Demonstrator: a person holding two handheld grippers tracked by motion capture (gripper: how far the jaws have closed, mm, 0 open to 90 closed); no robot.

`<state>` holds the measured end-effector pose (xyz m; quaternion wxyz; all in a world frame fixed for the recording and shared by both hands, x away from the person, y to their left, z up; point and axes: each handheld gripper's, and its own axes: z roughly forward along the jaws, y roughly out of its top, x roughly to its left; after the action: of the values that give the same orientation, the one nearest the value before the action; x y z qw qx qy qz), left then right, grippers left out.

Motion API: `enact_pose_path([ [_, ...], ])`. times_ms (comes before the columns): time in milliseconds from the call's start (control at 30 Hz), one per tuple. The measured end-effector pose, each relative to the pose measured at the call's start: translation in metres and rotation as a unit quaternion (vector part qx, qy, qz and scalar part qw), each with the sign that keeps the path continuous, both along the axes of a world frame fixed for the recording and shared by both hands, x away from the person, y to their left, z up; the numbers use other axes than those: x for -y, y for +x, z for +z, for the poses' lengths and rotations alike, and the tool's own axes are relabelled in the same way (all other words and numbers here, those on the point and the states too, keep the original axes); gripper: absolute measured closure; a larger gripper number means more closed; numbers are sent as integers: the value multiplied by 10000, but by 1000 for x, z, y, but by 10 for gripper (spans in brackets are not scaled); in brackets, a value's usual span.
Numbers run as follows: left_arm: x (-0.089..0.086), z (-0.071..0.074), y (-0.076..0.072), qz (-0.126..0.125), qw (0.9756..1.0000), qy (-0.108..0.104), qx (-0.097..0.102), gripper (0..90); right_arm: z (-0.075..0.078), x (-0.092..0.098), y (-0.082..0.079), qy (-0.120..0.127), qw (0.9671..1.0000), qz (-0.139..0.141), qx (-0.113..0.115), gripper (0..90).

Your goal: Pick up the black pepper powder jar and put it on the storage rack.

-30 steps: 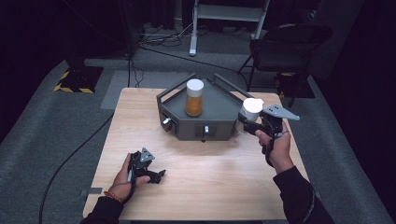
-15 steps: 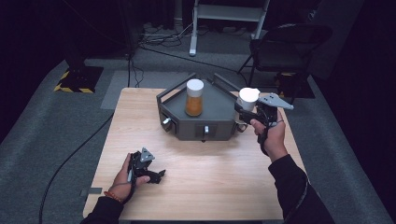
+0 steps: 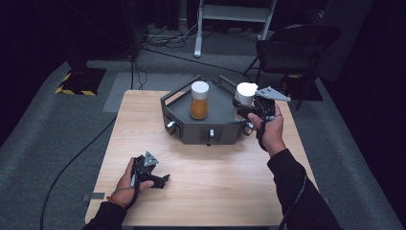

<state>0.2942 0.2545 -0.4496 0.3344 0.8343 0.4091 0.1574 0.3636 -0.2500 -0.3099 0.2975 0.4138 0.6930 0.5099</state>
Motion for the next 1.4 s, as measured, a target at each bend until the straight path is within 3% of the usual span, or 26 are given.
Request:
enact_pose_path([
  [400, 0, 0, 0, -8, 10000, 16, 7, 4, -6, -17, 11, 35, 10000, -15, -5, 300],
  [667, 0, 0, 0, -5, 10000, 12, 5, 4, -13, -26, 23, -93, 9999, -57, -106, 300],
  [1167, 0, 0, 0, -5, 10000, 6, 2, 4, -28, -29, 36, -99, 9993, -98, -358, 299],
  [1400, 0, 0, 0, -10, 10000, 10, 1, 4, -30, -27, 34, -118, 9994, -68, -332, 297],
])
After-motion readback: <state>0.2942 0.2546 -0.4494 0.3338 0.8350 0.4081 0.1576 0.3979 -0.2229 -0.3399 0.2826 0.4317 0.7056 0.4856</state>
